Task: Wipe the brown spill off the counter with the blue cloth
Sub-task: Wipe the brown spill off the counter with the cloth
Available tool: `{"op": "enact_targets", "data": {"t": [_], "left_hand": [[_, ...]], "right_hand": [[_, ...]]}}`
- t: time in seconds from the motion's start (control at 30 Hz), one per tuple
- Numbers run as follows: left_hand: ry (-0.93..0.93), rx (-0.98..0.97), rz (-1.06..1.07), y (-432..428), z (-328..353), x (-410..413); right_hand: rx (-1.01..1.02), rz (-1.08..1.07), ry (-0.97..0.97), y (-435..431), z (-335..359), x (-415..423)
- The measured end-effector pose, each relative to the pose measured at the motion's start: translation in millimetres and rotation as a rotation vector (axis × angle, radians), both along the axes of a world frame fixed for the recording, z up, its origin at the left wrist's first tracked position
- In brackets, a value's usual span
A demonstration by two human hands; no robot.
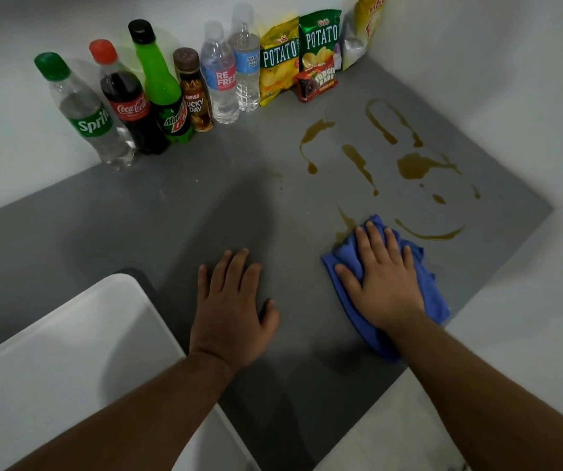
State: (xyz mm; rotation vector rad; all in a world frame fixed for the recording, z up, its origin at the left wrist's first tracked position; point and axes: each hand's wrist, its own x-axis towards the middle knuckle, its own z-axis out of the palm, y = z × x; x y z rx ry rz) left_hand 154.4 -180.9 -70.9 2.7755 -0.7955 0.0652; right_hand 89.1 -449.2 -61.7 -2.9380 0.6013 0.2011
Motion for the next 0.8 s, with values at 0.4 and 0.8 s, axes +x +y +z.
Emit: {"op": "enact_targets", "data": {"t": [0.4,0.8], "left_hand": [[-0.035,-0.076,-0.019,4,13,80],[-0.028,-0.018,-0.015,3,5,107]], "right_hand": [[0.176,0.246,-0.135,-2,4,-27],[0.051,0.206,-0.020,50,1,45]]}}
